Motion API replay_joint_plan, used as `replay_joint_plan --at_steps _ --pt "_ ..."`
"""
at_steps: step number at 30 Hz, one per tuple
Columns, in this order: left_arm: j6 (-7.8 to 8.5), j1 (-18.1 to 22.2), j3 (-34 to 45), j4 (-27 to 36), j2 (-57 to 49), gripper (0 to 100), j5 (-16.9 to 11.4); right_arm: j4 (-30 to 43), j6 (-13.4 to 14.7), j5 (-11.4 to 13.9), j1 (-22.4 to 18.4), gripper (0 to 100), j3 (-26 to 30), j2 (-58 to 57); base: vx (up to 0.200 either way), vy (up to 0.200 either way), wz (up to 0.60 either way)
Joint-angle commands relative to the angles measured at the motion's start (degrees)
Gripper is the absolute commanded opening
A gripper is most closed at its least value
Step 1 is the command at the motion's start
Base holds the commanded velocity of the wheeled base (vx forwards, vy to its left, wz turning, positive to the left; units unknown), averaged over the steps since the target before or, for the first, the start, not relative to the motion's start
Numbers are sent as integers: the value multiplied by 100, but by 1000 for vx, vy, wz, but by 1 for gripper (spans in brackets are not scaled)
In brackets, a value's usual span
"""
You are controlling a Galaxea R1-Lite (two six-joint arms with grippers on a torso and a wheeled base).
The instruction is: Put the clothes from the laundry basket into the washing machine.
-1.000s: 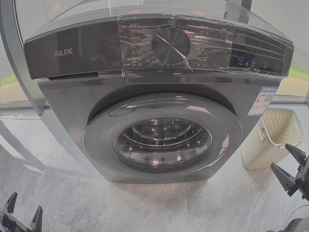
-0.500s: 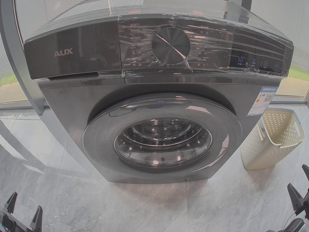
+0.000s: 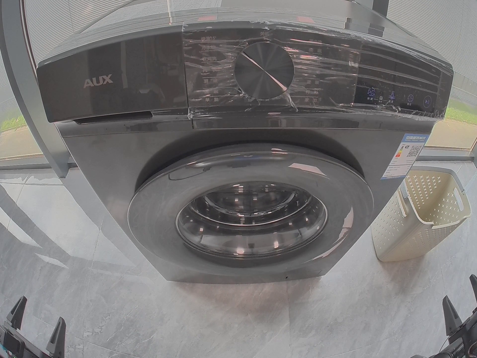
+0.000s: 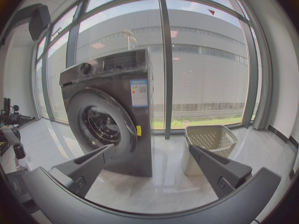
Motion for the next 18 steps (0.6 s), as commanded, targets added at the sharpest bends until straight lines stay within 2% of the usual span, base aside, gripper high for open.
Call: replay_joint_plan --at_steps 1,5,16,18 --pt "43 1 92 0 -93 100 3 517 -32 -214 -186 100 101 -308 0 0 0" --pt "-1 1 92 -9 -93 100 3 473 109 -293 -177 100 101 -308 0 0 0" --pt "-9 1 92 -9 -93 100 3 482 100 -293 -195 100 101 -308 0 0 0" --pt "-27 1 92 0 -93 100 12 491 47 -205 -168 100 101 -308 0 0 0"
